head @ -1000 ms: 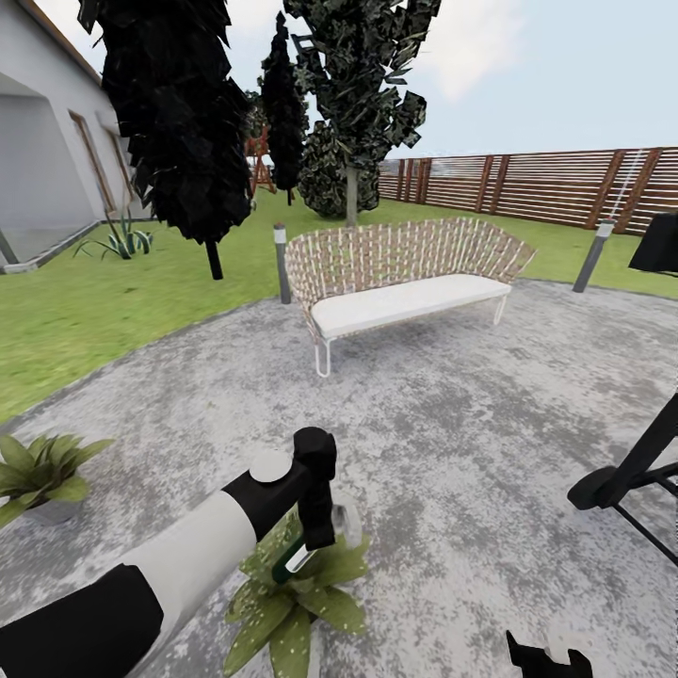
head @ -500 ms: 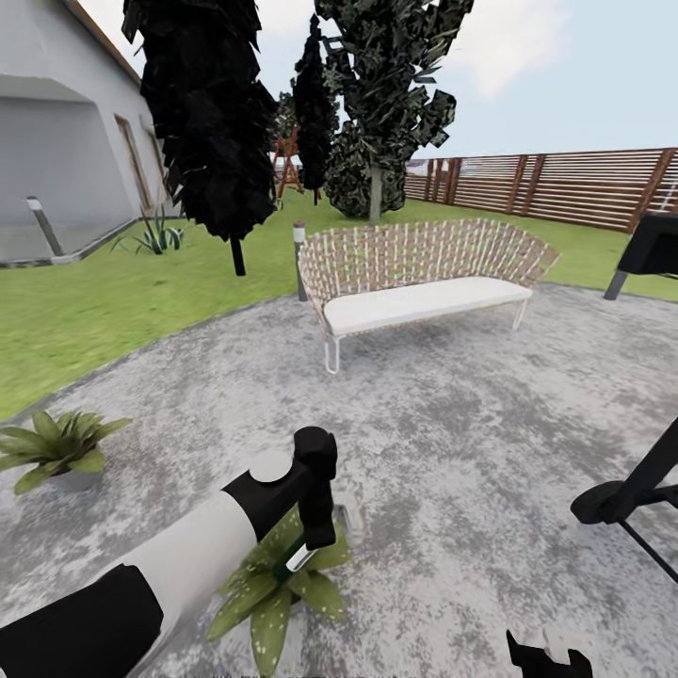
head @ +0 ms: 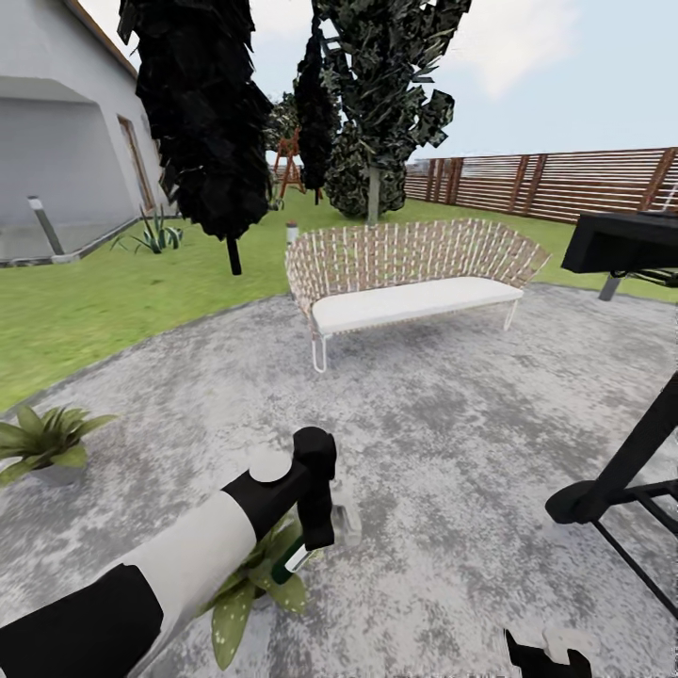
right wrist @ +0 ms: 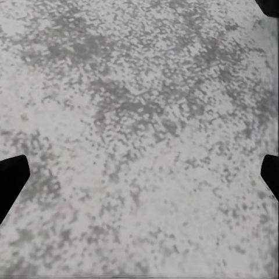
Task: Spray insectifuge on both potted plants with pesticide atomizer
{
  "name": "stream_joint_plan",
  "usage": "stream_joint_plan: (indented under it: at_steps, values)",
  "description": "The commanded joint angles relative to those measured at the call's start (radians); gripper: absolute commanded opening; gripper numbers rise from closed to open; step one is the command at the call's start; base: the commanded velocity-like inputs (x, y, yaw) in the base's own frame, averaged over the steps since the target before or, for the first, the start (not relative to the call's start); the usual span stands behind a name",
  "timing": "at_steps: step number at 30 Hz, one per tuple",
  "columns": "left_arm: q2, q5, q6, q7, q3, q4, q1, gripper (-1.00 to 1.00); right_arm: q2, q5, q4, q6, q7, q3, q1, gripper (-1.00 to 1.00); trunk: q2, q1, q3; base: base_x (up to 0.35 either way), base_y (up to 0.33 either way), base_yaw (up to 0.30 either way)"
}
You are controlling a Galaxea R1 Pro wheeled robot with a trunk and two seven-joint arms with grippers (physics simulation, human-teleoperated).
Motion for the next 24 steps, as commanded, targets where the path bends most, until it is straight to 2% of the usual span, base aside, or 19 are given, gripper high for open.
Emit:
stream_joint_plan:
  at_steps: [1,5,7,11,12,13,14,15,16,17,18,19,20,21,22,24]
  values:
    - [0.000,-0.010,0.011,-0.010,0.000,0.000,-0.001,-1.00,0.000,0.003,0.001,-0.004,0.008,-0.008,-0.001,1.00,0.000,-0.001,-0.001,-0.154,-0.179,0.131]
    - [0.011,-0.007,0.013,-0.010,0.010,0.005,0.003,-1.00,0.000,0.003,0.001,-0.004,0.008,-0.008,-0.001,1.00,0.000,-0.001,-0.001,-0.054,-0.059,0.229]
    - [0.033,-0.006,0.018,-0.010,0.034,0.021,0.005,-1.00,0.000,0.004,0.001,-0.004,0.007,-0.007,-0.001,1.00,0.000,-0.001,-0.001,-0.009,-0.010,0.270]
    - [0.078,-0.007,0.090,-0.010,0.093,0.087,0.007,-1.00,0.000,0.004,0.001,-0.004,0.007,-0.007,-0.001,1.00,0.000,-0.001,-0.001,-0.002,-0.002,0.242]
    - [0.094,-0.007,0.106,-0.010,0.119,0.094,0.007,-1.00,0.000,0.004,0.001,-0.004,0.007,-0.007,-0.001,1.00,0.000,-0.001,-0.001,0.000,0.000,0.086]
    - [0.107,-0.012,0.118,-0.010,0.169,0.099,0.007,-1.00,0.000,0.004,0.001,-0.004,0.008,-0.007,-0.001,1.00,0.000,-0.001,-0.001,0.000,0.000,0.035]
    - [0.112,-0.016,0.126,-0.010,0.240,0.103,0.007,-1.00,0.000,0.004,0.001,-0.004,0.008,-0.007,-0.001,1.00,0.000,-0.001,-0.001,0.000,0.000,0.012]
    - [0.111,-0.017,0.129,-0.010,0.285,0.104,0.007,-1.00,0.000,0.004,0.001,-0.004,0.008,-0.007,-0.001,1.00,0.000,-0.001,-0.001,0.000,0.000,0.006]
    - [0.109,-0.019,0.132,-0.010,0.351,0.105,0.006,-1.00,-0.001,0.005,0.001,-0.004,0.008,-0.007,-0.001,1.00,0.000,-0.001,-0.001,0.000,0.000,0.002]
    - [0.109,-0.025,0.133,-0.010,0.393,0.105,0.003,-1.00,-0.001,0.005,0.001,-0.004,0.008,-0.007,-0.001,1.00,0.000,-0.001,-0.001,0.000,0.000,0.000]
    - [0.103,-0.057,0.141,-0.010,0.425,0.121,0.006,-1.00,-0.001,0.005,0.002,-0.003,0.008,-0.007,-0.001,1.00,0.000,-0.001,-0.001,0.000,0.000,0.000]
    - [0.097,-0.069,0.143,-0.010,0.428,0.178,0.021,-1.00,-0.001,0.005,0.002,-0.002,0.008,-0.007,-0.001,1.00,0.000,-0.001,-0.001,0.000,0.000,0.000]
    - [0.093,-0.070,0.144,0.012,0.429,0.196,0.025,-1.00,-0.001,0.005,0.002,-0.002,0.008,-0.007,-0.001,1.00,0.000,-0.001,-0.001,0.000,0.000,0.000]
    - [0.081,-0.064,0.145,0.085,0.438,0.221,0.029,-1.00,-0.001,0.005,0.001,-0.002,0.008,-0.007,-0.001,1.00,0.000,-0.001,-0.001,0.000,0.000,0.000]
    - [0.075,-0.062,0.145,0.099,0.449,0.229,0.031,-1.00,-0.001,0.005,0.002,-0.002,0.008,-0.007,-0.001,1.00,0.000,-0.001,-0.001,0.000,0.000,0.000]
    - [0.041,-0.064,0.144,0.123,0.493,0.245,0.048,-1.00,-0.001,0.005,0.001,-0.002,0.008,-0.008,-0.001,1.00,0.000,-0.001,-0.001,0.000,0.000,0.000]
